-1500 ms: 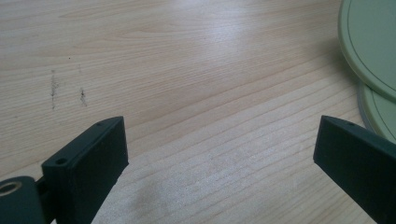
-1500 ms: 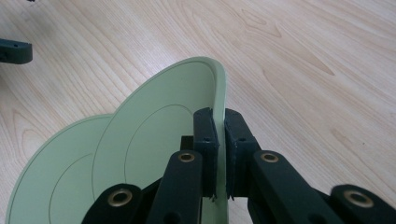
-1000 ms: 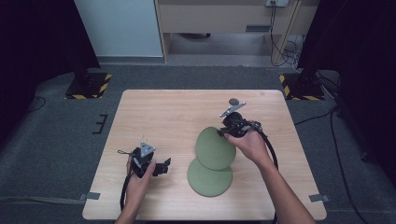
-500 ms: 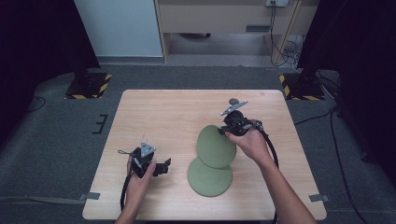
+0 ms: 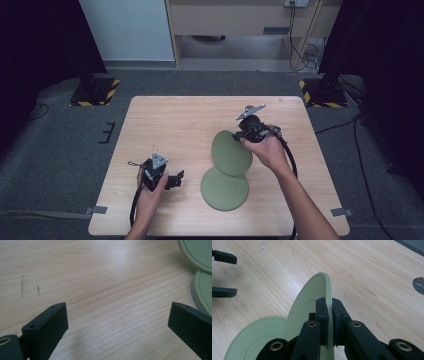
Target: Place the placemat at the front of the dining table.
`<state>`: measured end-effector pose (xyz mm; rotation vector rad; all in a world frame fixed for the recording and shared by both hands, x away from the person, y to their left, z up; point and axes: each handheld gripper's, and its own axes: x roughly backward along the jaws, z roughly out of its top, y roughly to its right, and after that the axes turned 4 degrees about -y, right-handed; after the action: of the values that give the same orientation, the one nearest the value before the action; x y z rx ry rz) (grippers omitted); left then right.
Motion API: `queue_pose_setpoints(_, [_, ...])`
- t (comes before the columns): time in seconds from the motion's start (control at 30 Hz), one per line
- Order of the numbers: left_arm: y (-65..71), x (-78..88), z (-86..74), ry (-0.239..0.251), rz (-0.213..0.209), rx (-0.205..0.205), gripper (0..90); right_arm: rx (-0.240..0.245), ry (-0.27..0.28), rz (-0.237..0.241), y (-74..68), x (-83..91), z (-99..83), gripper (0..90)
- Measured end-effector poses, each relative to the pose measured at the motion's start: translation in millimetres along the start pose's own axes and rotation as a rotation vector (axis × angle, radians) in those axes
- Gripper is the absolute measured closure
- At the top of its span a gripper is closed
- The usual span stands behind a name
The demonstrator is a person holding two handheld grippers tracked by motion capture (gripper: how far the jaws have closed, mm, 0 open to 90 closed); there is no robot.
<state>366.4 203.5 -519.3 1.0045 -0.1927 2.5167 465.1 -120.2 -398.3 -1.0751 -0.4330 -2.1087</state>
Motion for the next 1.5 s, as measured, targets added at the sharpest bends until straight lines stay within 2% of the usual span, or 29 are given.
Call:
queue_pose_setpoints(0.4, [-0.8, 0.2, 0.0, 0.0, 0.001, 0.002, 2.2, 0.01, -0.009, -0.019, 1.2, -3.0, 4.1, 85.8])
queue_pose_setpoints(0.9, [-3.9, -0.2, -0.6, -0.002, 0.005, 0.011, 2.2, 0.013, 0.017, -0.039, -3.2, 1.8, 23.7, 85.8])
queue_pose_setpoints(1.03, [-4.2, -1.1, -0.8, -0.003, 0.003, 0.015, 2.2, -0.007, 0.023, -0.072, 3.4, 2.7, 27.5, 85.8])
queue_pose_setpoints(1.1, [-4.1, -1.9, -0.9, -0.006, 0.004, 0.013, 2.2, -0.035, 0.029, -0.088, 11.2, 3.2, 30.7, 85.8])
queue_pose_setpoints(1.23, [-4.7, -3.0, -1.1, -0.009, 0.007, 0.011, 2.2, -0.062, 0.043, -0.09, 17.3, 3.1, 35.3, 85.8])
queue_pose_setpoints(1.5, [-6.5, -4.3, -1.6, -0.01, 0.009, 0.02, 2.2, -0.08, 0.057, -0.118, 29.0, 1.1, 51.9, 85.8])
